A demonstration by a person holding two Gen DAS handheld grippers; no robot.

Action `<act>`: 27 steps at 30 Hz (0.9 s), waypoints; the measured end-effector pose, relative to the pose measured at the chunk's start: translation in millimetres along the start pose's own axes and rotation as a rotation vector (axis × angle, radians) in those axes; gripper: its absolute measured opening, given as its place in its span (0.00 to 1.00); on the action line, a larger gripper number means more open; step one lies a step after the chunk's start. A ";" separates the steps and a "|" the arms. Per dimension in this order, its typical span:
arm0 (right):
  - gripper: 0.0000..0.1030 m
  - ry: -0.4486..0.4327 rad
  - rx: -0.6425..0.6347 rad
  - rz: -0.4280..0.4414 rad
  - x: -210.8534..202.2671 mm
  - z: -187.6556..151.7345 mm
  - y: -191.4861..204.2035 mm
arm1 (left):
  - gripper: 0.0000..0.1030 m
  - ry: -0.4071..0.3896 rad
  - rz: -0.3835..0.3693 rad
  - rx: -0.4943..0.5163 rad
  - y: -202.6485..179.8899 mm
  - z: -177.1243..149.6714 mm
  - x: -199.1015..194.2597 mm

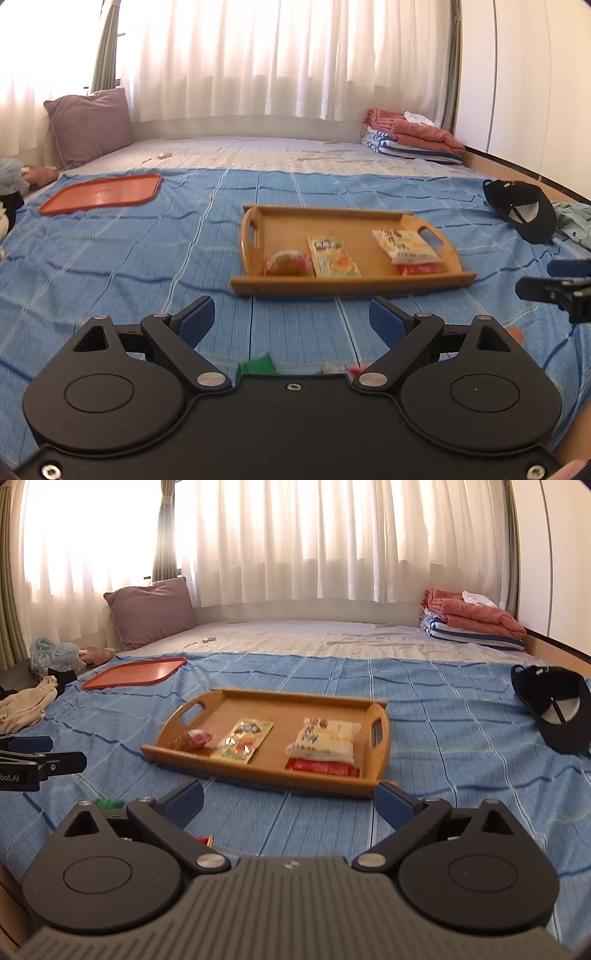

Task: Organize snacks
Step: 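Withdraw both tools from the tray back toward the snack pile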

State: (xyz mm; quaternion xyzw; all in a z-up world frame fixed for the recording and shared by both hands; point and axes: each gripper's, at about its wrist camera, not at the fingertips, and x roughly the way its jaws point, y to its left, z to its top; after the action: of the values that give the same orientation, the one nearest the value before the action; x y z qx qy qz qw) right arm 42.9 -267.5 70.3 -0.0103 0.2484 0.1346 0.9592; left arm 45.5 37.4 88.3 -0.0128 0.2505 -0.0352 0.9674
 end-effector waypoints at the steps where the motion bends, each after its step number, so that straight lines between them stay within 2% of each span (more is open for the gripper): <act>1: 0.99 0.002 0.002 -0.006 -3.8 -7.0 1.2 | 0.88 0.003 0.001 -0.003 -1.4 -5.3 -1.7; 14: 0.99 0.046 -0.006 -0.138 -15.8 -87.3 12.9 | 0.88 0.025 0.004 0.025 -39.1 -73.9 -14.5; 20: 0.96 0.042 -0.036 -0.214 -16.7 -105.7 15.8 | 0.88 0.061 -0.012 0.068 -61.9 -94.7 -11.4; 24: 0.83 0.082 -0.019 -0.202 -17.9 -110.3 8.7 | 0.85 0.073 -0.037 0.088 -78.8 -101.0 -6.0; 27: 0.82 0.094 -0.016 -0.201 -20.6 -112.7 4.2 | 0.82 0.086 -0.045 0.083 -88.8 -100.7 0.3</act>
State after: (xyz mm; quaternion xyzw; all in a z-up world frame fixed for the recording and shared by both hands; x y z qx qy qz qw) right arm -28.9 -278.4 -18.3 -0.0492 0.2897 0.0393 0.9550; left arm -8.7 -51.9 3.9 0.0233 0.2898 -0.0676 0.9544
